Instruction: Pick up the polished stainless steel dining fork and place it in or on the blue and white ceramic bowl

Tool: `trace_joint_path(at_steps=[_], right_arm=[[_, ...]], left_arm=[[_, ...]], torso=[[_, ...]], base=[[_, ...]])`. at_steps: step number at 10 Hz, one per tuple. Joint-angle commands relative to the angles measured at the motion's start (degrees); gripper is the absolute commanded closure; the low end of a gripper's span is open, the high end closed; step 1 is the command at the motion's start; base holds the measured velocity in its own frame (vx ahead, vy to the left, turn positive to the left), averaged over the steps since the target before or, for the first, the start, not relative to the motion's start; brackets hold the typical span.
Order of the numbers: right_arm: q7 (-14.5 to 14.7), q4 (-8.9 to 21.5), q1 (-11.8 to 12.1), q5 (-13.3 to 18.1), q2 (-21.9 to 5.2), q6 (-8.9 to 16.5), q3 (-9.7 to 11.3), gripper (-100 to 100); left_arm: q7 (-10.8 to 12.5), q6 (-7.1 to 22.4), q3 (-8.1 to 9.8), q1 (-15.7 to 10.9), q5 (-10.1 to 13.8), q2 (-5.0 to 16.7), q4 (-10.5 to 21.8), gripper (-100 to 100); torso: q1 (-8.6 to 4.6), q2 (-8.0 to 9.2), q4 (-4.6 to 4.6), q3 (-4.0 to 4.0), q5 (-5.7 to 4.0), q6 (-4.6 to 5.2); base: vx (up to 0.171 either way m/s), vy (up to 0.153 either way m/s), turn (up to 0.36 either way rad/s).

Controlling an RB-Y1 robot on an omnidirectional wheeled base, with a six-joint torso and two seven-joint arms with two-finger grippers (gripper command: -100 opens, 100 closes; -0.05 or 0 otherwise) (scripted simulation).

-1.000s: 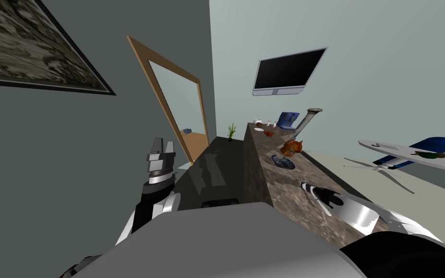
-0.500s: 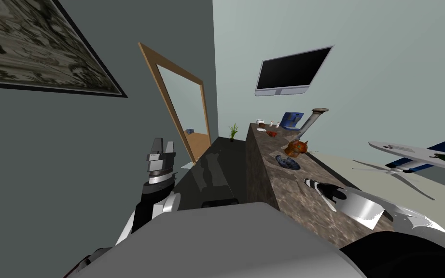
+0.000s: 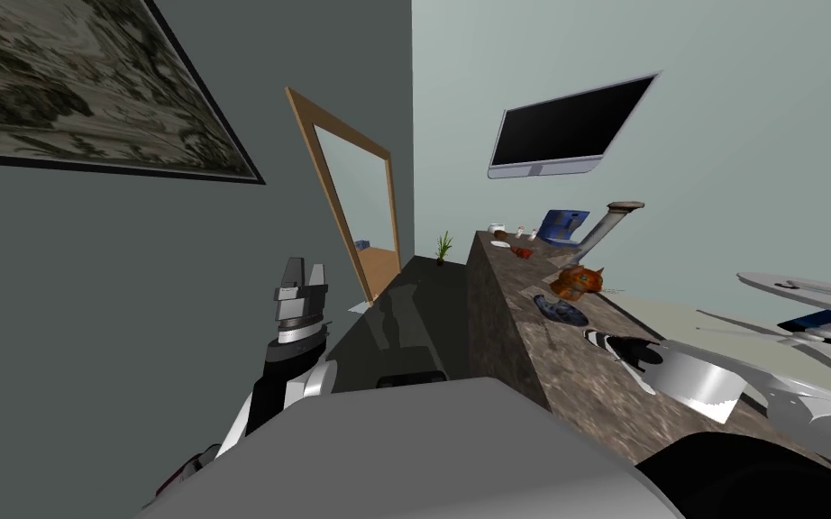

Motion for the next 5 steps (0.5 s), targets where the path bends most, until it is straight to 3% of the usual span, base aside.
trace_joint_path(at_steps=[1,5], right_arm=[[0.26,0.12,1.08,-1.02,-1.66,1.21,-0.88,100],[0.56,-0.96,4.63,-3.58,-6.68,4.97,-3.86,100]], left_arm=[[0.0,0.0,0.0,0.0,0.0,0.0,0.0,0],[0.0,0.0,0.0,0.0,0.0,0.0,0.0,0]], torso=[[0.0,0.0,0.0,0.0,0.0,0.0],[-0.05,-0.23,-0.06,-0.14,0.02,-0.12]], base=[[0.035,0.1,0.064],[0.046,0.098,0.069]])
